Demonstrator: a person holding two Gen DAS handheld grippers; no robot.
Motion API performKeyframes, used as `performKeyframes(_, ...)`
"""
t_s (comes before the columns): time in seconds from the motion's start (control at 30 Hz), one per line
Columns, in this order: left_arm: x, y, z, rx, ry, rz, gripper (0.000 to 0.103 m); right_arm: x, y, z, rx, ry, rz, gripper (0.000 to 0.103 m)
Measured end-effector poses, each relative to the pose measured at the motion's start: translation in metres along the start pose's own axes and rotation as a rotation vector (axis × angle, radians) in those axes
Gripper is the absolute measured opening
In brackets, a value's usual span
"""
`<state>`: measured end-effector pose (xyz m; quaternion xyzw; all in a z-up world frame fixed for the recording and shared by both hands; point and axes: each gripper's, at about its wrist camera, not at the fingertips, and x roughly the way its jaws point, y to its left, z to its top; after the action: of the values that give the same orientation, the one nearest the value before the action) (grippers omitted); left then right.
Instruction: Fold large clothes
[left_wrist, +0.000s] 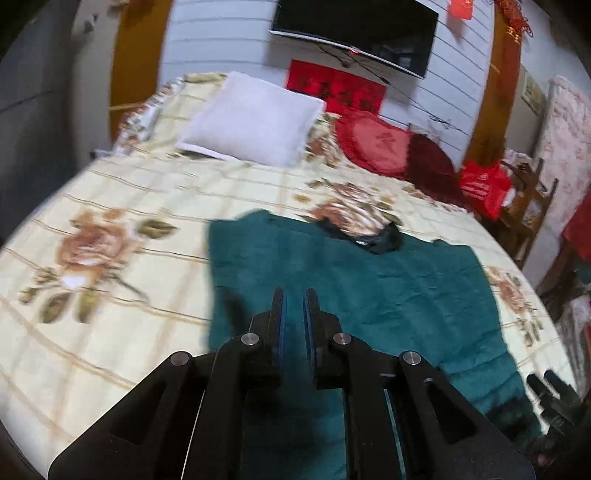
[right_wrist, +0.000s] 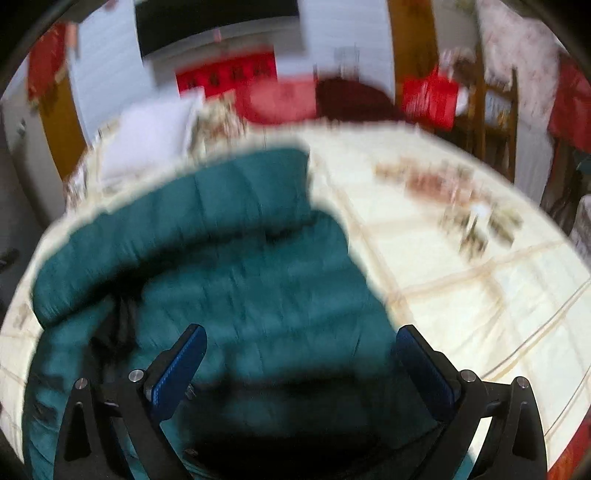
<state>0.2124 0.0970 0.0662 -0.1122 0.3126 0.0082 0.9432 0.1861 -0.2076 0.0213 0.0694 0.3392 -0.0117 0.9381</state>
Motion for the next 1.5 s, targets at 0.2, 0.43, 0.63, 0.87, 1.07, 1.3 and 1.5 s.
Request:
performKeyframes(0.2,0.056,-0.013,-0.021,0.02,0.115,0.081,0.008,-0.011,0.006,0.065,-0.047,-0.139,0.108,0.064)
performKeyframes(0.43,0.07,-0.006,-0.045,0.043,0.122,0.089,0.008,0.087,0.046,0.121,-0.215,0.019,0.255,0.061)
performKeyframes(0.63,0.074,-0.007,-0.048,0.048,0.127,0.085,0.009,0.163,0.028,0.095,-0.234,0.191,0.269,0.063)
performKeyframes(0.87,0.075,-0.006,-0.049,0.032,0.126,0.107,0.009,0.146,0.028,0.126,-0.226,0.211,0.309,0.064)
performKeyframes(1.07,0.075,-0.004,-0.049,0.02,0.119,0.117,0.008,0.145,0.028,0.183,-0.103,0.06,0.326,0.064)
performKeyframes(1.3,0.073,0.0,-0.049,0.001,0.109,0.11,0.009,0.243,0.04,0.159,-0.158,0.286,0.25,0.065)
performKeyframes(1.5,0.076,0.001,-0.048,-0.004,0.123,0.122,0.009,0.237,0.04,0.162,-0.171,0.291,0.219,0.065)
